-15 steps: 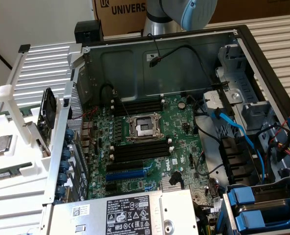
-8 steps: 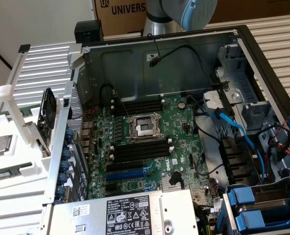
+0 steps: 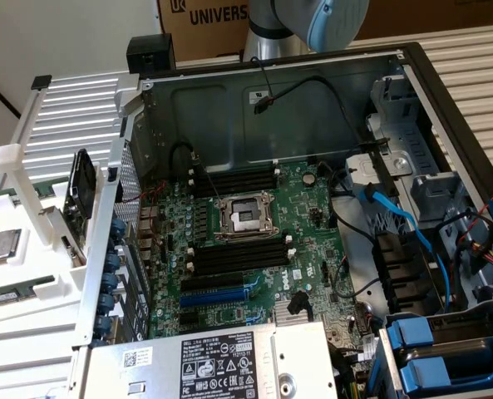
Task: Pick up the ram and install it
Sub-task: 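Pick up the ram and move it above insertion slot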
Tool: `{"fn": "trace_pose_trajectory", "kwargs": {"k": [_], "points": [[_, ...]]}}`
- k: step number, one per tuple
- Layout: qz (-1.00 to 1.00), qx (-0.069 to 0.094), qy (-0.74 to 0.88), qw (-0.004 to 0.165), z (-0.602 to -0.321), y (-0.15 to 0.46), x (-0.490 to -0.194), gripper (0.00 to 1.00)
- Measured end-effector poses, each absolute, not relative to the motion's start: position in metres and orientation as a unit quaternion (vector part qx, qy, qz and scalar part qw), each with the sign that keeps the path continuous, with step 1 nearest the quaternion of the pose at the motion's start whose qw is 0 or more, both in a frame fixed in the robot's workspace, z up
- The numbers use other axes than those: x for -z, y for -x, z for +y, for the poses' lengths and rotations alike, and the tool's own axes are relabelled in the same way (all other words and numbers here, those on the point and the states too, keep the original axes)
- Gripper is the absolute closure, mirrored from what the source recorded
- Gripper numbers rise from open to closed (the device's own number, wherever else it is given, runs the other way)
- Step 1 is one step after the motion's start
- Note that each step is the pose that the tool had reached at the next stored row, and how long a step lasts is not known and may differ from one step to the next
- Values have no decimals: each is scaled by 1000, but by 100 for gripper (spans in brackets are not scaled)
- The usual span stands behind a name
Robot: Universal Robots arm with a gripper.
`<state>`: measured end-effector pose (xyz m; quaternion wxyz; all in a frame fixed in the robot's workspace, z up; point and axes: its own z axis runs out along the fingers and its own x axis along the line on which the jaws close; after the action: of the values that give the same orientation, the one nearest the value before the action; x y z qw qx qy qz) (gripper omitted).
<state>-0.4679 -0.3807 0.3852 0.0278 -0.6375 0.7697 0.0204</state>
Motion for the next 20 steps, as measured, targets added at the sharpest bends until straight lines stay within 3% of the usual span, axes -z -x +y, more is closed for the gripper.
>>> {"fn": "trace_pose_trajectory", "kwargs": {"k": [9, 20], "points": [[758, -36, 651, 8, -388, 468, -374, 89], [722, -36, 691, 7, -388, 471, -368, 89]]}}
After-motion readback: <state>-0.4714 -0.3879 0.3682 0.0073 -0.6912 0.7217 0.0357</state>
